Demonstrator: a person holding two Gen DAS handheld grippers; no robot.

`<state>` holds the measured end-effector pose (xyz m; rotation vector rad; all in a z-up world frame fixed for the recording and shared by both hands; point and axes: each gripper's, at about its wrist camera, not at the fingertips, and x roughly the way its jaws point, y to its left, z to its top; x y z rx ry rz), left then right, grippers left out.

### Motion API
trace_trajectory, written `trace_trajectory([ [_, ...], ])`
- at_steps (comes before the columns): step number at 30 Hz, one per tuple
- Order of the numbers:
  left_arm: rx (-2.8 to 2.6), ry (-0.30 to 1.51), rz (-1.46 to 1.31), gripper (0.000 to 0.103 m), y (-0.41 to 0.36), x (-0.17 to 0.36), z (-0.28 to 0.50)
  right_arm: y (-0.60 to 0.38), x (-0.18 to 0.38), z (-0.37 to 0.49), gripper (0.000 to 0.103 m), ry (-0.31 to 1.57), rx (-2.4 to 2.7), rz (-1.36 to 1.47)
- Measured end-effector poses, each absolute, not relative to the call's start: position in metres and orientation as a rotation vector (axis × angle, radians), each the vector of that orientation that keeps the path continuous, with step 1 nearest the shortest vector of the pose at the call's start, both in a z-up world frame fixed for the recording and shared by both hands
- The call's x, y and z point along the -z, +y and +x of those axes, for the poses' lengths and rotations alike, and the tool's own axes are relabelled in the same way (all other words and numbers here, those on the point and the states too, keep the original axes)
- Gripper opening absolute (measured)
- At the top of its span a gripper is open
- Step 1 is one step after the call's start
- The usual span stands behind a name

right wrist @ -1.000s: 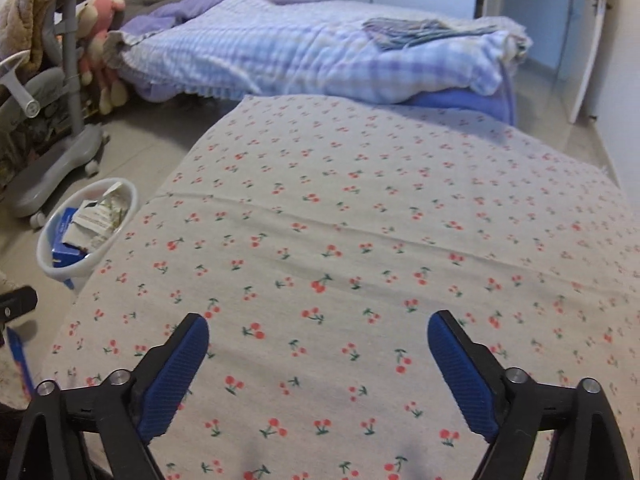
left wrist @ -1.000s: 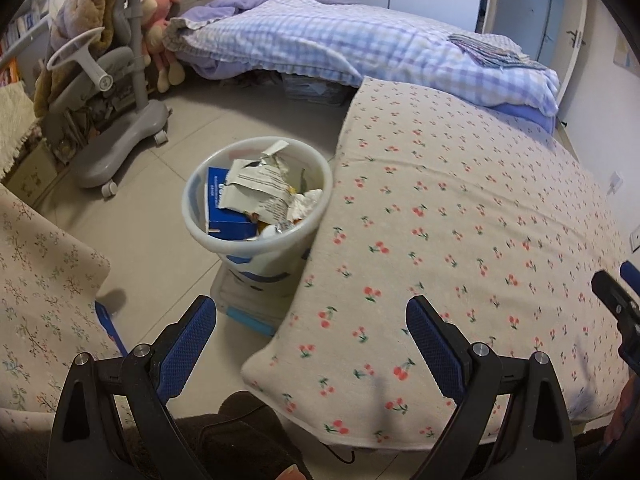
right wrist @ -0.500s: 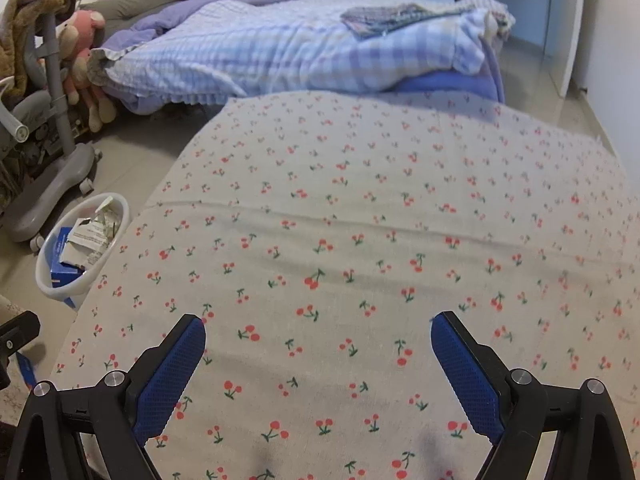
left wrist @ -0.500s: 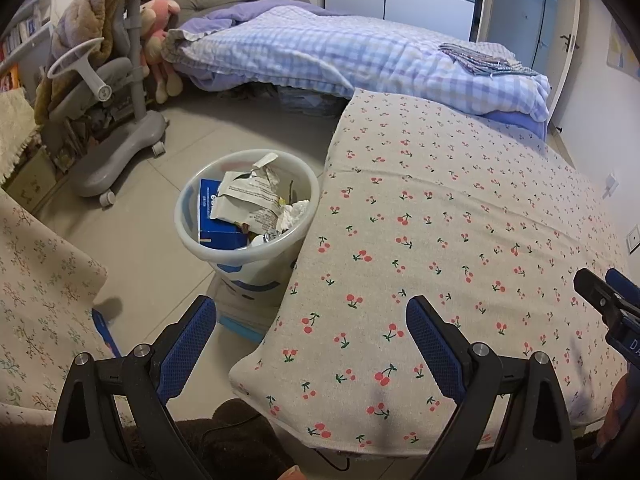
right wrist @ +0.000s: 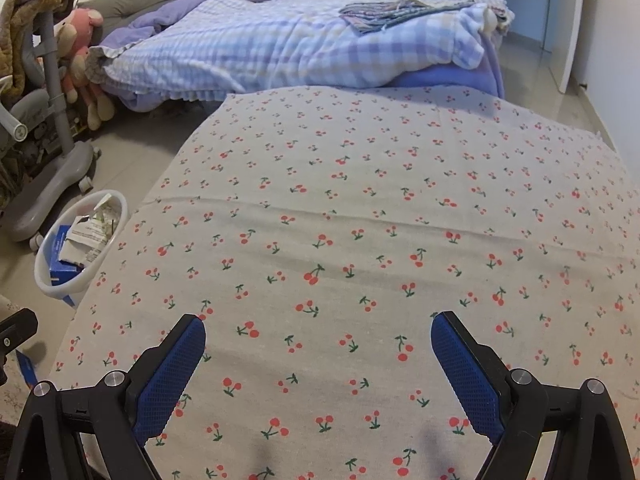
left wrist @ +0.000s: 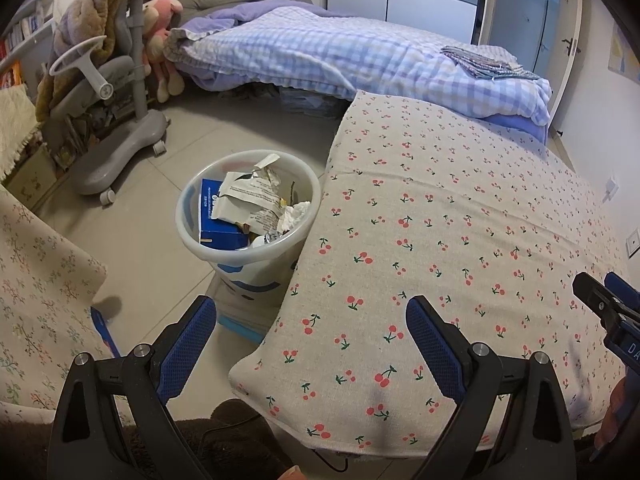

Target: Collect trash

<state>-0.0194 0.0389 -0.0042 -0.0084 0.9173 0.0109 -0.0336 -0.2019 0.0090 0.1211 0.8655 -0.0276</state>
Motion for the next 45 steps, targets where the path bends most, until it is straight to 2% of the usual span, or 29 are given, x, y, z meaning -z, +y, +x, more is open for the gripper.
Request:
trace_trajectory([
  [45,-0.007,0.906,-0.012,0.097,0.036,-0.0032,-0.0165,-0.2063,-0.0082,-0.0313,0.095,0.861,0.033,0.114],
])
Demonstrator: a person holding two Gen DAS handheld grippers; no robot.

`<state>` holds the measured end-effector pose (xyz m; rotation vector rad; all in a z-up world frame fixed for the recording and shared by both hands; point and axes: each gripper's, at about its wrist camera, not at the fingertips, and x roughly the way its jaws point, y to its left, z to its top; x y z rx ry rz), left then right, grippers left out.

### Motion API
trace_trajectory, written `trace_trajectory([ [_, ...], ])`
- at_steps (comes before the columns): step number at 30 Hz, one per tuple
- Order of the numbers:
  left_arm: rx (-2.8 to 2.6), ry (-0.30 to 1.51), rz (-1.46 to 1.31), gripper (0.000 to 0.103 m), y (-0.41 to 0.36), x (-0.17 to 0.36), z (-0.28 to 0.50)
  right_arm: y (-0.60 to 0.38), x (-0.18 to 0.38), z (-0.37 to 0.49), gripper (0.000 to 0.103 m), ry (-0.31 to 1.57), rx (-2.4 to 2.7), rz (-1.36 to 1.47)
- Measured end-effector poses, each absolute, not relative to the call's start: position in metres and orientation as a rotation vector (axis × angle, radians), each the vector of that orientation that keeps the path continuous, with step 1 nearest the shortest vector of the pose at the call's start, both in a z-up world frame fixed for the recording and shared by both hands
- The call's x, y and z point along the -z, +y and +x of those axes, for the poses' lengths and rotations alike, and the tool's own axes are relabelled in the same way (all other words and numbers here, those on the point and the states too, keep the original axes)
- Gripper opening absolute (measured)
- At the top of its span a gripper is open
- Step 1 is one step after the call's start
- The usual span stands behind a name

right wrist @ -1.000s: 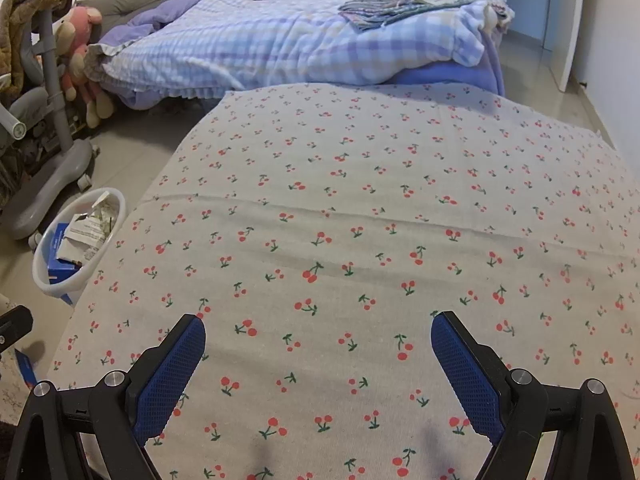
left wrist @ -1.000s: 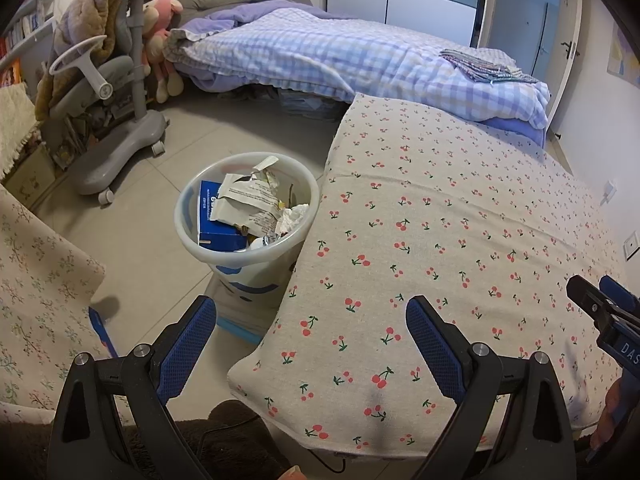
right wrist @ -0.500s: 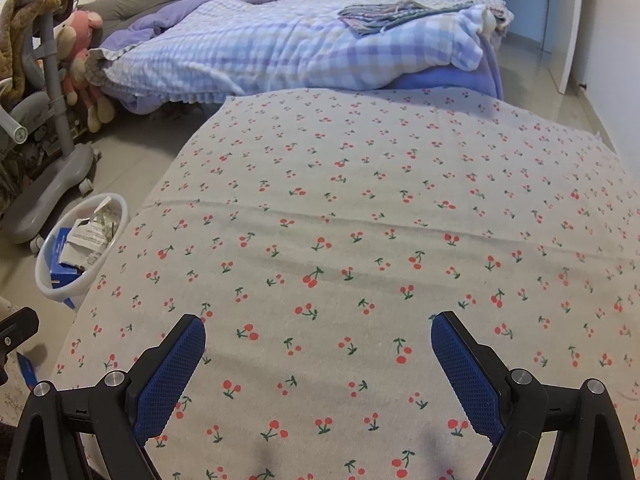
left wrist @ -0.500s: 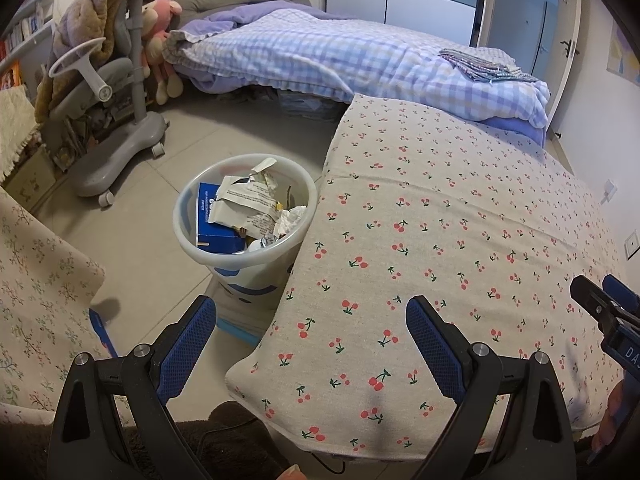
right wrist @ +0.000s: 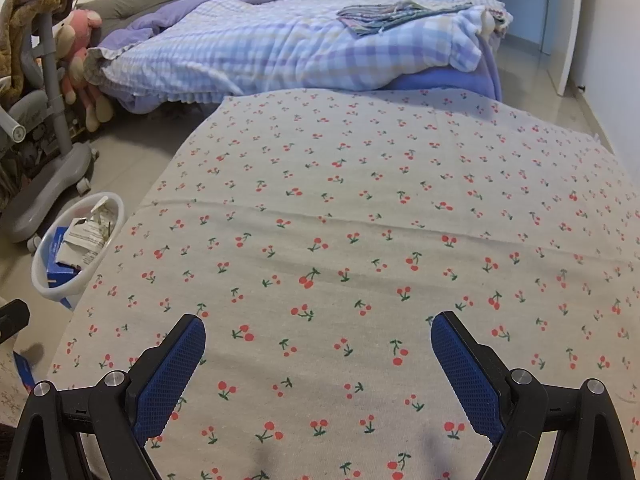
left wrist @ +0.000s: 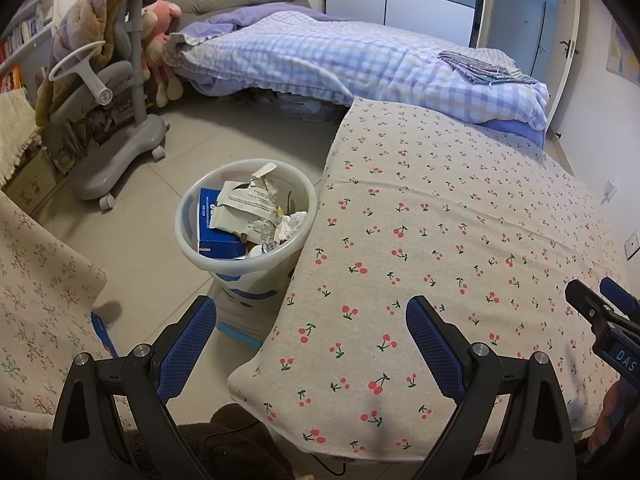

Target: Collect trash

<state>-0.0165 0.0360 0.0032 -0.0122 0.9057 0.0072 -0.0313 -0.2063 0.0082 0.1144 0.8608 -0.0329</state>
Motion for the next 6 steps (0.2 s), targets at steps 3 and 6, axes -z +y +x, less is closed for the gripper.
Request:
trace_trajectory([
  [3,0.002,0.914,-0.024,0.097,0.038,-0.004,-0.014,-0.209,-0.005,-0.028,0.095,0.87,0.042,0.113],
  [6,-0.013,0.915,-0.027,0.097,0.041,-0.007,-0.008,-0.214,0.0,-0.02,0.095,0.889,0.053,0.114],
])
